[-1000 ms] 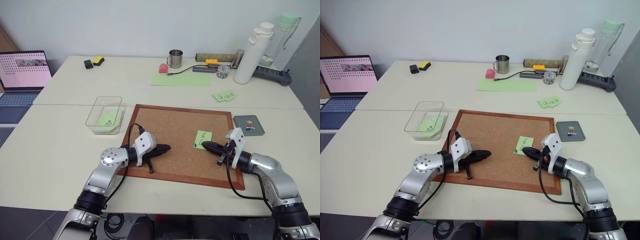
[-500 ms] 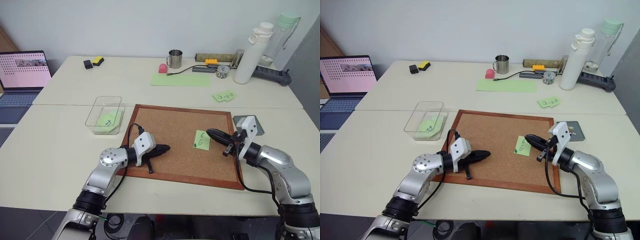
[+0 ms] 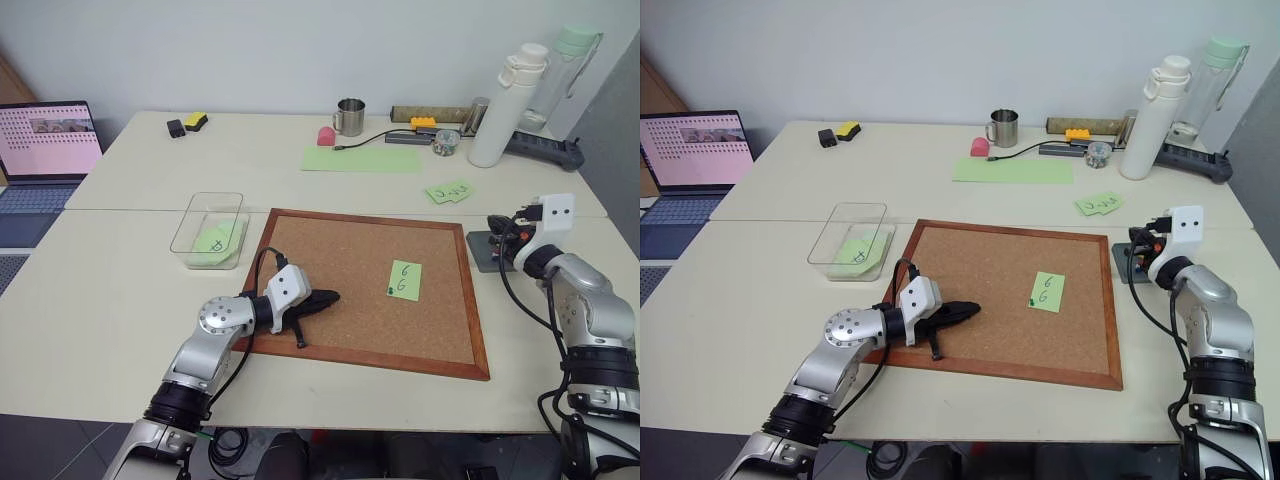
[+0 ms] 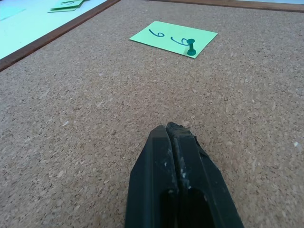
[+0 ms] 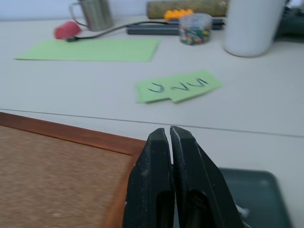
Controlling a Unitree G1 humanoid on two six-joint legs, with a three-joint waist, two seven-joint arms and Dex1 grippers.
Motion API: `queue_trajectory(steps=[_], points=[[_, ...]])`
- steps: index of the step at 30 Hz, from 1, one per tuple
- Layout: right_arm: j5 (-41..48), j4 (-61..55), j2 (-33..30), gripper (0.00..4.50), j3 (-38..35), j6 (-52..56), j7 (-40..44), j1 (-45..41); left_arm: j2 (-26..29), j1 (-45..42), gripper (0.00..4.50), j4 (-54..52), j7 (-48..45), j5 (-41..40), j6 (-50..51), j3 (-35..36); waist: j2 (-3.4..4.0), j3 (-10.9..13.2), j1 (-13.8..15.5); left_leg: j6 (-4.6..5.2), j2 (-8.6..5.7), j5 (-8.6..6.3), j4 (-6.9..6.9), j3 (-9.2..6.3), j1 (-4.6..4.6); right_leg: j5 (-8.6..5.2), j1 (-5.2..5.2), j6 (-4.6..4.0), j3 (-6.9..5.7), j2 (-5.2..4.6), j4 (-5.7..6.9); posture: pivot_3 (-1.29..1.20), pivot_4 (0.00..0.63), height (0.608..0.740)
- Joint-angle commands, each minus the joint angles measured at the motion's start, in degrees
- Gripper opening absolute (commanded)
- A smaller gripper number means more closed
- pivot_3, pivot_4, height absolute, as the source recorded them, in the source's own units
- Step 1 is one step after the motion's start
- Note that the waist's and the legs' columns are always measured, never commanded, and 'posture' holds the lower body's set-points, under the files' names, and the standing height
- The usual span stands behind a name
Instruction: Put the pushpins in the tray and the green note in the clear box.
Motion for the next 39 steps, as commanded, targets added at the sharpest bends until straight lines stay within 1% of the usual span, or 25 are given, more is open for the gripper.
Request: queue_trajectory(steps=[1,2,4,5,7,8,10,12,15,18,21,24,29,35,39], points=[[-0.9,3.2,-1.1,0.23,-1.9,-1.4,-0.9,-1.4,0.9,1.7,0.00,-1.1,0.1,0.2,0.5,-0.2,0.00,0.0,0.0,0.00,0.00,0.00,0.00,0.02,-0.01,0.00,0.00,0.00,0.01,-0.01,-0.01,0.00,0.150,0.740],[-0.8,3.4,-1.1,0.47,-1.8,-1.3,-0.6,-1.3,1.0,1.9,0.00,-1.3,0.2,0.2,0.6,-0.1,0.00,0.0,0.0,0.00,0.00,0.00,0.00,0.05,-0.01,0.00,0.00,0.00,0.03,-0.01,-0.02,0.00,0.150,0.740],[-0.6,3.7,-1.0,0.75,-1.7,-1.3,0.0,-1.2,1.0,1.8,0.00,-1.4,0.3,0.3,0.7,-0.1,0.00,0.0,0.0,0.00,0.00,0.00,0.00,0.08,-0.01,0.00,-0.01,0.00,0.05,-0.01,-0.02,0.00,0.150,0.740],[-0.7,3.8,-1.1,1.04,-1.7,-1.5,0.0,-1.2,1.0,1.8,0.00,-1.4,0.3,0.3,0.8,-0.1,0.00,0.0,0.0,0.00,0.00,0.00,0.00,0.09,0.00,0.00,-0.02,0.00,0.06,-0.01,-0.01,0.00,0.150,0.740],[-0.9,4.0,-1.3,1.42,-1.7,-2.1,0.0,-1.3,1.0,1.6,0.00,-1.2,0.4,0.4,0.8,-0.1,0.01,0.0,0.0,0.00,0.01,0.00,0.00,0.08,0.00,0.00,-0.02,0.00,0.06,0.00,0.00,0.00,0.150,0.740],[-0.8,3.9,-1.3,1.69,-1.9,-2.3,0.2,-1.3,0.9,1.5,0.00,-1.1,0.4,0.4,0.8,-0.1,0.01,0.0,0.0,0.00,0.01,0.00,0.00,0.08,-0.01,0.00,-0.02,0.00,0.06,-0.01,0.00,0.00,0.150,0.740],[-0.3,3.0,-1.5,2.01,-2.2,-2.4,0.9,-1.1,0.9,1.4,0.00,-1.0,0.5,0.4,0.7,-0.2,0.01,0.0,0.0,0.00,0.01,0.00,0.00,0.09,-0.01,0.00,-0.02,0.00,0.06,-0.01,-0.01,0.00,0.150,0.740],[0.9,1.3,-1.4,2.01,-2.7,-2.3,2.0,-0.6,0.8,1.4,0.00,-0.9,0.5,0.4,0.6,-0.2,0.01,0.0,0.0,0.00,0.01,0.00,0.00,0.08,0.00,0.00,-0.02,0.00,0.05,-0.01,0.00,0.00,0.150,0.740],[2.5,-3.1,-1.1,2.01,-1.7,-2.7,6.0,0.9,0.7,1.1,0.00,-0.5,0.5,0.5,0.5,-0.3,0.01,0.0,0.0,0.00,0.01,0.00,0.00,0.08,-0.01,0.00,-0.02,0.00,0.05,-0.01,0.00,0.00,0.150,0.740],[4.7,-14.7,-0.6,2.01,4.3,-2.4,14.5,5.7,0.6,0.8,0.00,-0.2,0.4,0.5,0.4,-0.4,0.01,0.0,0.0,0.00,0.01,0.00,0.00,0.06,-0.02,0.00,-0.02,0.00,0.04,-0.01,0.00,0.00,0.150,0.740],[4.7,-22.3,0.1,2.01,9.4,-2.4,18.2,9.1,0.5,0.9,0.00,-0.4,0.5,0.5,0.5,-0.4,0.03,0.0,-0.1,0.00,0.04,0.00,-0.01,0.01,-0.02,0.00,-0.02,0.00,0.01,0.03,-0.01,0.00,0.150,0.740],[4.4,-26.0,1.8,2.01,13.4,-1.5,18.6,11.1,0.6,1.2,0.00,-0.7,0.6,0.4,0.6,-0.4,0.02,0.0,0.0,0.00,0.01,0.00,0.06,0.00,-0.03,0.01,-0.01,0.01,0.01,0.00,0.01,0.00,0.150,0.740],[2.7,-27.6,4.8,2.01,18.9,-1.2,17.9,13.2,0.7,1.6,0.00,-1.1,0.7,0.4,0.9,-0.3,0.02,0.0,0.0,0.00,-0.01,0.00,0.05,-0.06,-0.03,0.01,-0.01,0.03,-0.03,0.00,0.00,0.00,0.150,0.740],[0.4,-26.4,6.4,2.01,22.9,0.1,17.2,14.0,1.4,2.4,0.00,-2.0,0.9,0.2,1.2,0.1,0.02,0.0,0.0,0.00,-0.01,0.00,0.05,-0.08,-0.03,0.01,-0.01,0.03,-0.03,0.00,-0.01,0.00,0.150,0.740],[-1.2,-25.3,6.5,2.01,24.1,0.4,16.8,14.4,1.5,2.7,0.00,-2.3,1.2,0.1,1.4,0.2,0.02,0.0,0.0,0.00,0.00,0.00,0.02,-0.09,-0.01,0.01,-0.01,0.03,-0.04,0.03,-0.02,0.00,0.150,0.740]])
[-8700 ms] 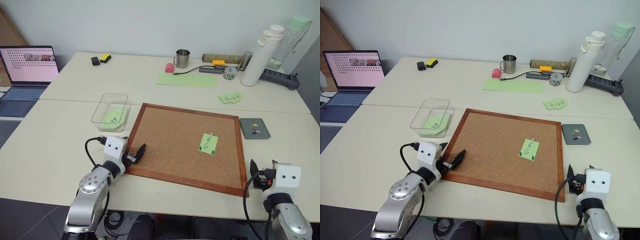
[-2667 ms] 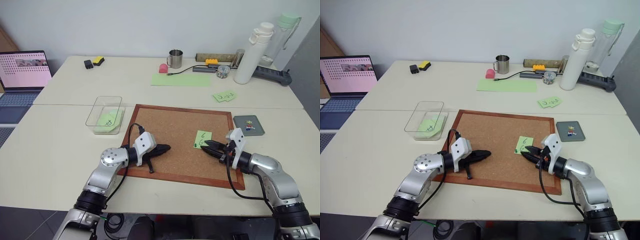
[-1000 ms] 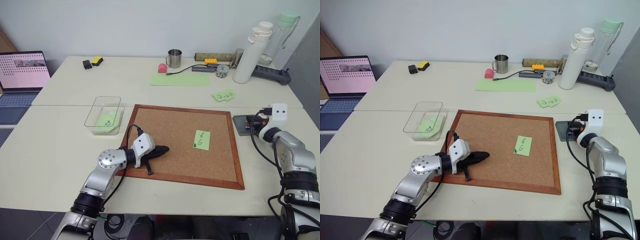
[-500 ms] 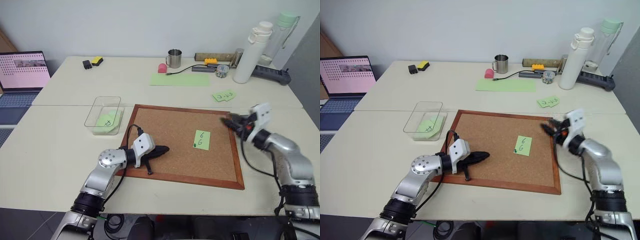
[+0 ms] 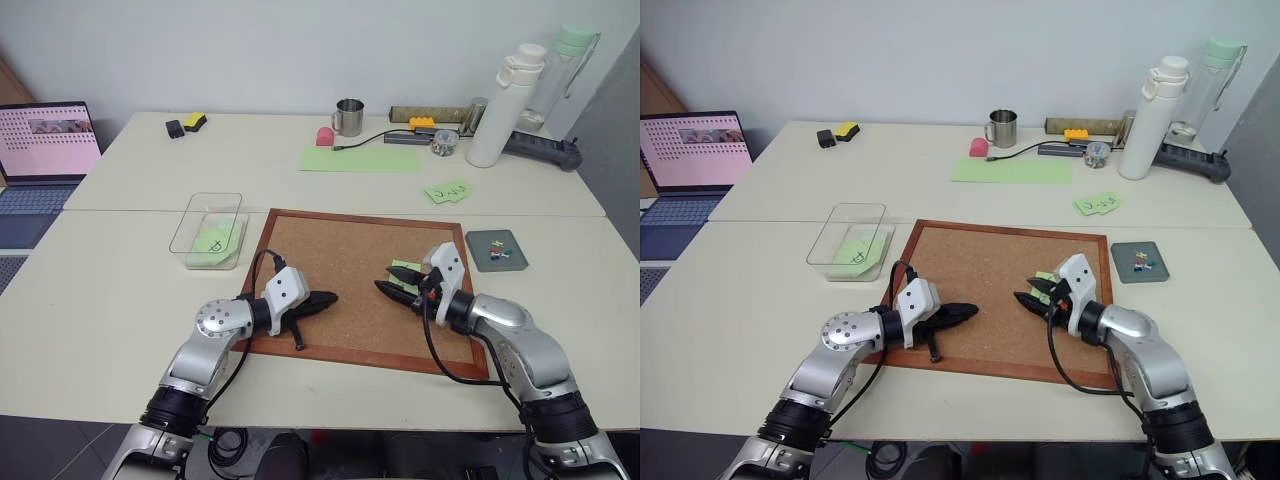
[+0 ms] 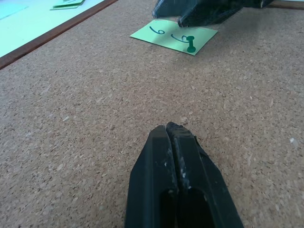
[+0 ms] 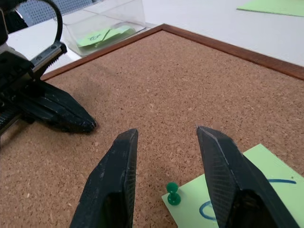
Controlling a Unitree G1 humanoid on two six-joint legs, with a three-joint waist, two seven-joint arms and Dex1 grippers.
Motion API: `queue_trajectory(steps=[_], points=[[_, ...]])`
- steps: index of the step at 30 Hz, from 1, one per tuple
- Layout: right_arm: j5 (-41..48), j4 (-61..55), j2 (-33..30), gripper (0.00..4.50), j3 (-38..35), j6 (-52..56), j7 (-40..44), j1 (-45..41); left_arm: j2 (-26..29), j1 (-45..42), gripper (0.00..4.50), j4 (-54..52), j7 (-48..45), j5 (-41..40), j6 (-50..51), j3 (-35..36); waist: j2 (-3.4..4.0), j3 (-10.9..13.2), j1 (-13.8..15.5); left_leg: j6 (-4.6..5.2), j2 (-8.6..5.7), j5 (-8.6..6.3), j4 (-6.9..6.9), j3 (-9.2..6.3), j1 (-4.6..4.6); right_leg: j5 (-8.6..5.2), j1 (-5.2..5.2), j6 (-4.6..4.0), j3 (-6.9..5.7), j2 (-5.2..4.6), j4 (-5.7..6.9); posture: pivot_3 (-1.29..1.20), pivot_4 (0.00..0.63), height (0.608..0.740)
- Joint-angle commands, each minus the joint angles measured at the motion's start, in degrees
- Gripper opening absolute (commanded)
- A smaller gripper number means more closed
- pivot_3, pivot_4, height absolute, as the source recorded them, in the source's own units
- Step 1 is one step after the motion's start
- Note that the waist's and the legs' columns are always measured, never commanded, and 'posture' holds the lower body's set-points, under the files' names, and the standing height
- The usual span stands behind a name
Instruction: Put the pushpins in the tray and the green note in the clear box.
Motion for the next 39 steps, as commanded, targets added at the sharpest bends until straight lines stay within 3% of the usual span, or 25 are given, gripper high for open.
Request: queue_trajectory(steps=[1,5,15,20,27,31,39], points=[[-1.1,0.3,0.2,2.01,0.9,0.6,-0.2,0.1,1.0,1.4,0.00,-0.7,0.1,0.1,0.8,0.2,0.00,0.0,0.0,0.00,0.00,0.00,0.00,0.00,0.00,0.00,0.00,0.00,0.00,0.00,0.00,0.00,0.150,0.740],[-1.8,1.1,-0.1,2.01,1.8,0.7,0.6,0.1,0.9,1.3,0.00,-0.5,0.2,0.2,0.8,0.2,0.00,0.0,0.0,0.00,-0.01,0.00,0.01,0.02,0.00,0.00,0.00,0.00,0.02,-0.01,0.00,0.00,0.150,0.740],[-3.1,1.8,0.2,0.05,0.9,-0.8,0.4,-0.2,0.8,1.4,0.00,-0.4,0.3,0.2,0.7,0.2,0.00,0.0,0.0,0.00,0.00,0.00,-0.01,0.00,0.01,0.00,0.00,0.00,0.00,0.00,0.00,0.00,0.150,0.740],[-3.3,1.0,0.2,0.01,-0.4,-2.6,0.6,-1.0,0.7,1.2,0.00,-0.1,0.2,0.1,0.7,0.2,0.00,0.0,0.0,0.00,0.00,0.00,-0.01,0.00,0.01,0.00,0.00,0.00,0.01,0.00,0.00,0.00,0.150,0.740],[-0.3,-9.1,-1.4,0.01,-1.9,-3.4,3.3,-2.1,0.0,0.6,0.00,-2.9,0.8,-5.6,9.0,3.4,0.02,0.0,-0.2,0.00,0.00,0.00,-0.01,-0.02,-0.06,0.00,-0.08,0.00,0.01,0.00,0.03,0.00,0.150,0.740],[-3.5,-9.1,-4.9,0.01,-0.8,-6.5,5.6,-1.9,-0.4,-2.7,0.00,-4.4,1.2,-10.9,16.0,6.2,-0.02,0.1,0.0,0.00,-0.01,0.00,0.03,-0.11,-0.07,0.00,-0.02,0.00,-0.07,0.00,0.01,0.00,0.150,0.740],[-13.2,-4.4,-11.2,0.00,4.1,-19.9,10.5,-4.7,-1.5,-13.7,1.44,-7.0,1.9,-36.5,47.6,17.0,-0.17,0.1,0.1,0.00,-0.04,0.00,0.11,-0.14,-0.17,0.00,-0.03,0.01,-0.14,-0.02,-0.02,0.00,0.150,0.740]])
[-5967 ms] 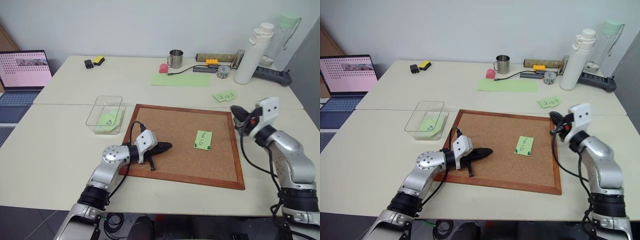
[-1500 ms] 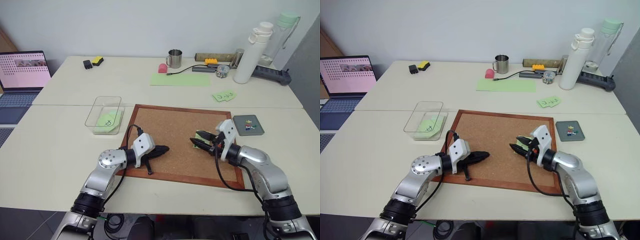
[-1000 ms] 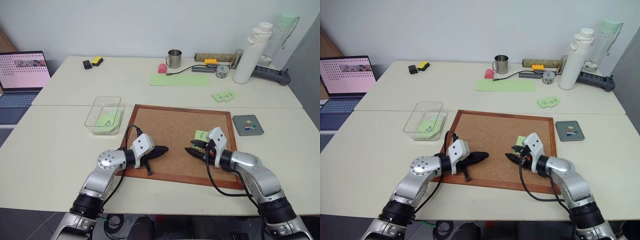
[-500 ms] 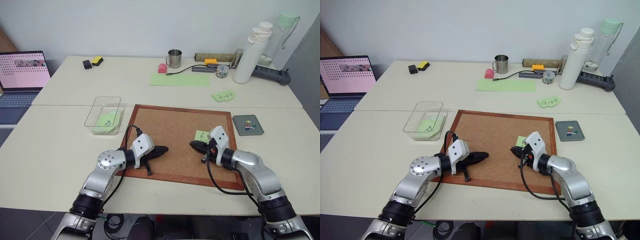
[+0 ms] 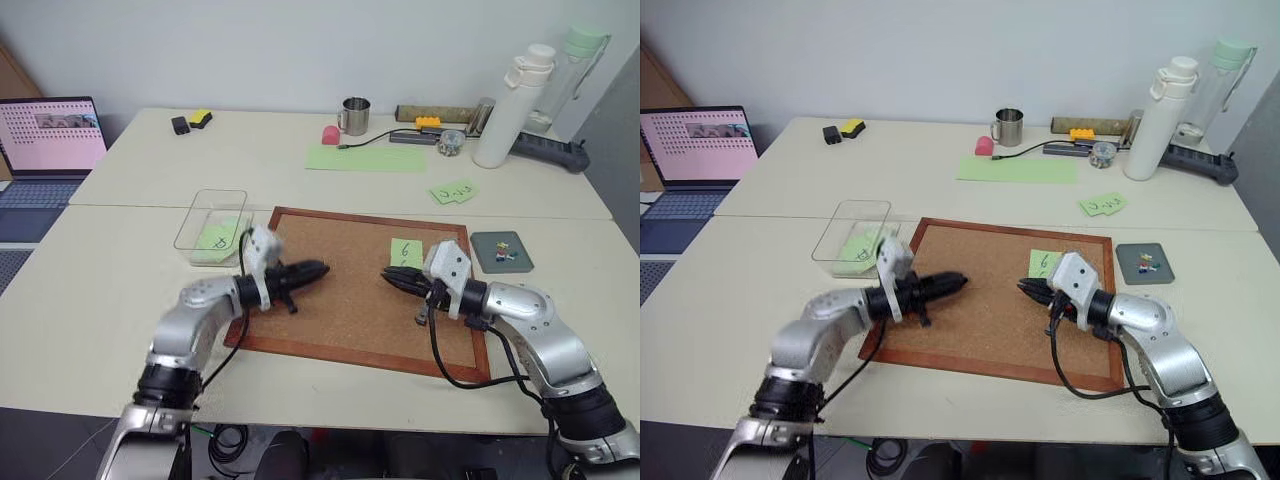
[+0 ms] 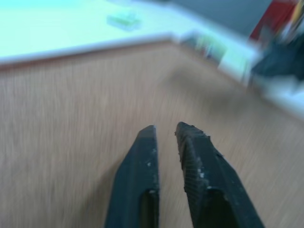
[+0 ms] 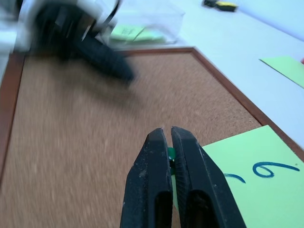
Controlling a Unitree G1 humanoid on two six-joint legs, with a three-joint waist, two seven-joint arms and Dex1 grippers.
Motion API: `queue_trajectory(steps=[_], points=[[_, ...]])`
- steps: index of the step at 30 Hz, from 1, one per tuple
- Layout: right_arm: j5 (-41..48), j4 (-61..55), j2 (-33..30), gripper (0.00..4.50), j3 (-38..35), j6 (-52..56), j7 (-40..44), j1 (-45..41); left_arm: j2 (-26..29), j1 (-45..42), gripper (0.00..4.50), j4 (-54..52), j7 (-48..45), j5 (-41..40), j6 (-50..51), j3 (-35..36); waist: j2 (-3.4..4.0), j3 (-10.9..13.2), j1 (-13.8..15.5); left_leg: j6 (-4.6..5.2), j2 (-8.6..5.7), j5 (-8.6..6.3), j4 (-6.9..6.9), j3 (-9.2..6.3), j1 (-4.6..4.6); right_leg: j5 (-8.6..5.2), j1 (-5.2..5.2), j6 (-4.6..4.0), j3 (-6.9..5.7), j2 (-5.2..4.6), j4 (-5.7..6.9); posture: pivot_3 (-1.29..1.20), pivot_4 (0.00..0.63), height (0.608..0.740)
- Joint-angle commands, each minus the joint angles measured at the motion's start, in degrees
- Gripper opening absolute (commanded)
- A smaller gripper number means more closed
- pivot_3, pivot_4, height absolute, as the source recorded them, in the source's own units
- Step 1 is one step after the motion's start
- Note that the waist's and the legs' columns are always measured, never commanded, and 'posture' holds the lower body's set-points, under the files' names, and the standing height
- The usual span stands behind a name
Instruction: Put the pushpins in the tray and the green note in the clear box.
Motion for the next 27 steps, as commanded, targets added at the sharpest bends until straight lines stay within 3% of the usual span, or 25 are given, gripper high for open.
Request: queue_trajectory(steps=[1,7,12,27], points=[[-4.0,1.0,-1.8,0.00,1.9,-7.5,2.7,-2.5,-0.2,-3.9,1.62,-2.6,0.7,-12.6,14.3,4.8,0.00,0.0,-0.1,0.00,0.00,0.00,0.00,0.00,0.00,0.00,0.00,0.00,0.00,0.00,0.00,0.00,0.150,0.740],[-8.3,3.4,-2.9,0.00,4.2,-15.1,4.7,-5.3,-1.6,-7.0,2.75,-1.5,4.5,-20.3,25.6,7.2,-0.01,0.0,-0.6,-0.06,0.01,0.04,0.02,-0.03,0.03,0.00,0.00,0.00,0.02,0.01,0.02,0.00,0.150,0.740],[-10.8,2.8,-2.0,0.00,5.6,-18.5,4.5,-6.9,-3.3,-7.3,3.59,-1.5,8.1,-20.1,28.4,5.6,-0.02,0.0,-0.5,-0.28,0.01,0.15,0.02,-0.03,0.02,0.00,-0.01,0.00,0.02,-0.01,0.01,0.00,0.150,0.740],[-14.2,-1.6,2.1,0.00,9.6,-20.2,4.5,-9.5,-5.4,-6.9,3.59,-0.4,7.9,-17.5,26.1,2.9,-0.03,0.0,-0.4,-0.40,-0.01,0.22,0.02,-0.03,0.02,0.00,-0.01,0.00,0.04,-0.03,0.01,0.00,0.150,0.740]])
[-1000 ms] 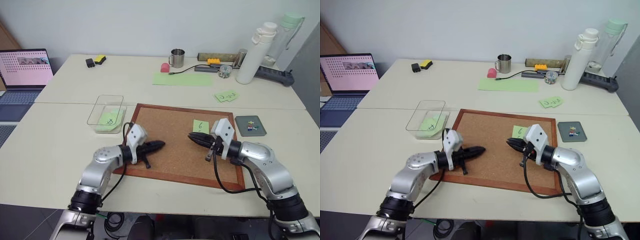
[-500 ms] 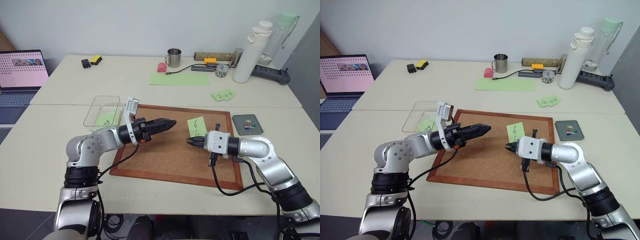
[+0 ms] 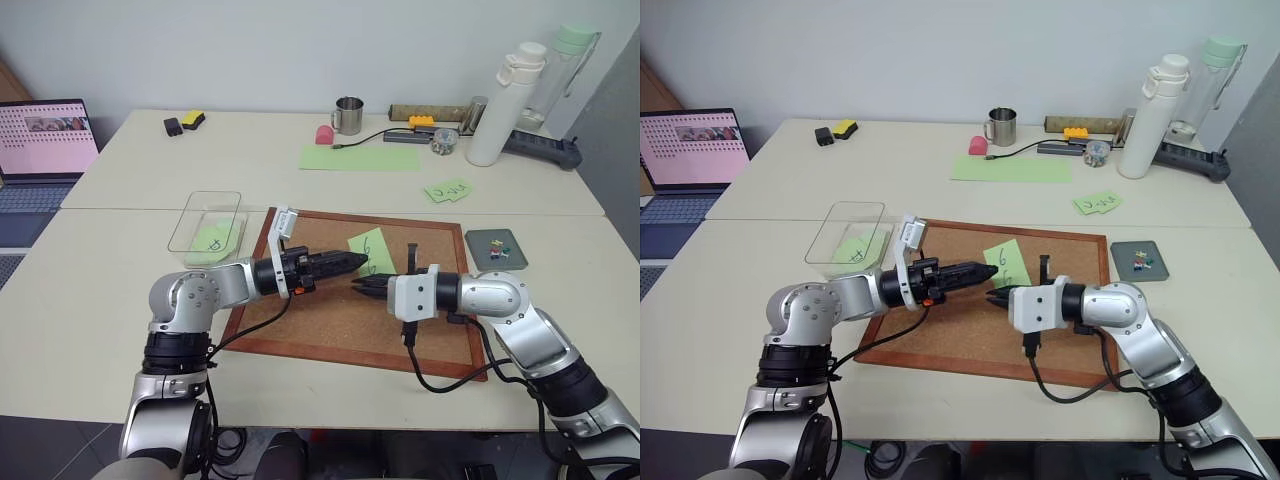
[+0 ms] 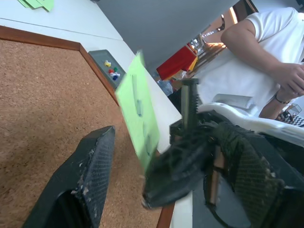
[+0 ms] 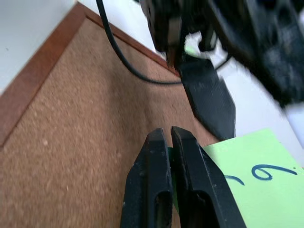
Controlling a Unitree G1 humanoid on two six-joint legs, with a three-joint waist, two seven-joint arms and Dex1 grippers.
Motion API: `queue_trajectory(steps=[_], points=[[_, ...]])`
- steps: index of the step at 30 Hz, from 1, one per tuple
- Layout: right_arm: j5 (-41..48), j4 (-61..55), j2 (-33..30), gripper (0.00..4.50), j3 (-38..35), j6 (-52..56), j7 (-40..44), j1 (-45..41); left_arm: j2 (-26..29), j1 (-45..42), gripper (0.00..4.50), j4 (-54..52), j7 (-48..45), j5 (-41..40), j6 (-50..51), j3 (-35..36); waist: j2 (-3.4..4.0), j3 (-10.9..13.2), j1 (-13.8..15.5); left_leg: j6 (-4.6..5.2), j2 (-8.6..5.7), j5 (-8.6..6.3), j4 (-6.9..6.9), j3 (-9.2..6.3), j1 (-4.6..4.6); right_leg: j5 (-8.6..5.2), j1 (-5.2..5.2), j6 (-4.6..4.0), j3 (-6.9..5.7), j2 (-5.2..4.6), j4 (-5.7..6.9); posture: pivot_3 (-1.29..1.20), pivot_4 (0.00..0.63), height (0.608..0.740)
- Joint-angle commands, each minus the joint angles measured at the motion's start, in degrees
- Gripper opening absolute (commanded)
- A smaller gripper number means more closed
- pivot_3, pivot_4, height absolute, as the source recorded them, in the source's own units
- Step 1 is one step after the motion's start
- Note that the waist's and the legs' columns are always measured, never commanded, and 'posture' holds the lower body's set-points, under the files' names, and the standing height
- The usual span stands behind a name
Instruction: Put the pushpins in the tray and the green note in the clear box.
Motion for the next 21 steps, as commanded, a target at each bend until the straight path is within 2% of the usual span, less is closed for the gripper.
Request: queue_trajectory(steps=[1,2,5,21], points=[[0.0,-3.5,1.3,0.00,1.0,-0.9,0.0,-1.1,-1.0,-0.5,3.59,-0.6,-0.8,0.1,-2.4,0.1,0.00,0.0,0.1,0.00,0.00,0.00,0.00,0.00,0.00,0.00,0.00,0.00,0.00,0.00,-0.01,0.00,0.150,0.740],[0.0,-3.7,1.6,0.00,1.1,-0.7,0.0,-1.1,-1.1,-0.5,3.59,-0.6,-1.0,0.2,-2.9,0.2,0.00,0.0,0.1,0.00,0.00,0.00,0.00,-0.01,0.00,0.00,0.00,0.00,-0.01,0.00,-0.01,0.00,0.150,0.740],[0.0,-4.1,1.8,0.00,1.1,-0.4,-0.1,-1.1,-1.5,-0.6,3.17,0.0,-0.5,-0.4,-3.2,1.4,0.00,0.0,0.1,0.00,0.01,0.00,-0.01,-0.01,-0.01,0.00,0.00,0.00,-0.01,0.00,0.00,0.00,0.150,0.740],[0.4,-4.0,1.8,0.00,0.1,0.4,-0.6,-1.1,-0.5,1.3,0.34,-1.8,-3.8,-0.2,-4.2,-0.3,0.00,0.0,0.1,-0.01,-0.01,0.00,0.00,0.00,-0.01,0.00,0.00,0.00,0.00,-0.02,0.00,0.00,0.150,0.740]])
